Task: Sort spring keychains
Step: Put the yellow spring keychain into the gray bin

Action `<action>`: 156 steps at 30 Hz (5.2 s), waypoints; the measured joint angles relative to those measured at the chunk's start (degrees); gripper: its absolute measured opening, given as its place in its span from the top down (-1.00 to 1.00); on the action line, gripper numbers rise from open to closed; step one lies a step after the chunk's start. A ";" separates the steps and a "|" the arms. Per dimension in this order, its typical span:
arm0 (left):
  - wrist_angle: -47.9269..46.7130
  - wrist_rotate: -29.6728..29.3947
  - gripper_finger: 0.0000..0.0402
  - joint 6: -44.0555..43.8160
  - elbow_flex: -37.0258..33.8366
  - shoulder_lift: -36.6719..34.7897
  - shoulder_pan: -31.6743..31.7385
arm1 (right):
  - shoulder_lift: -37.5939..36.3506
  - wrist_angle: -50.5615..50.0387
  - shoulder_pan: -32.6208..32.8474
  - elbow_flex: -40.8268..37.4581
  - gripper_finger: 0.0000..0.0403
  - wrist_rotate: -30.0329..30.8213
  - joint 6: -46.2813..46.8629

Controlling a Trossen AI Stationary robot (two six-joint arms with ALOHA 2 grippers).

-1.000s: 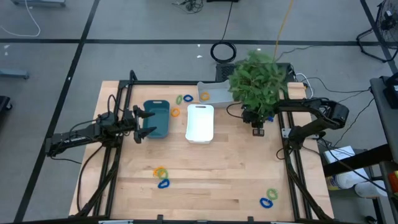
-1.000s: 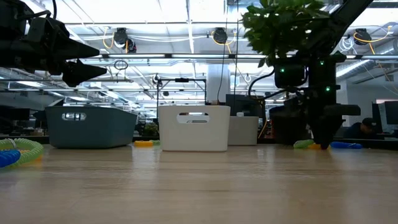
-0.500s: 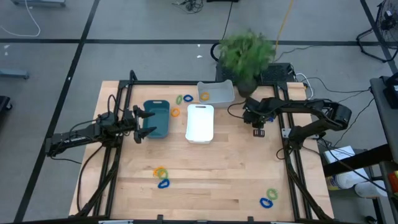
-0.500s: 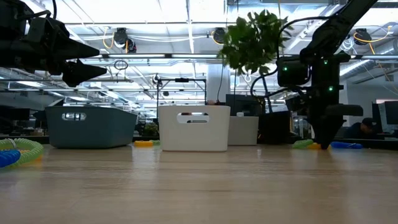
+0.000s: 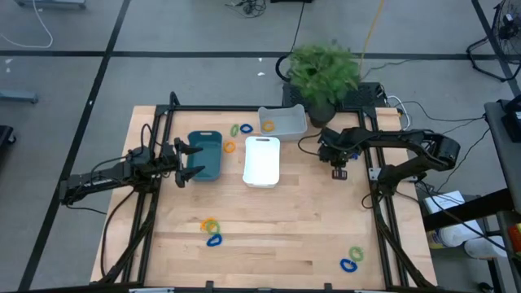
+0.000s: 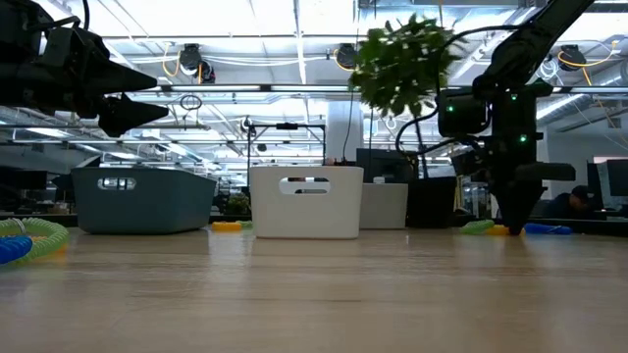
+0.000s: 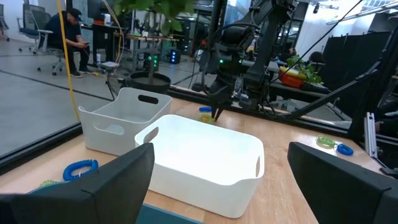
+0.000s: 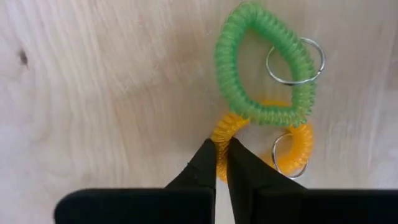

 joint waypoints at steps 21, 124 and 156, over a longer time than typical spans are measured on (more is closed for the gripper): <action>-0.02 0.00 -0.89 0.02 0.02 -0.02 -0.02 | -7.53 -8.52 15.78 0.84 1.00 -5.45 1.15; 0.02 0.00 -0.89 0.00 0.00 -0.02 -0.02 | 42.03 -6.76 10.06 69.96 1.00 24.34 -0.65; 0.02 0.00 -0.89 0.02 0.00 -0.02 0.00 | 37.38 0.58 11.76 69.96 0.09 23.97 1.85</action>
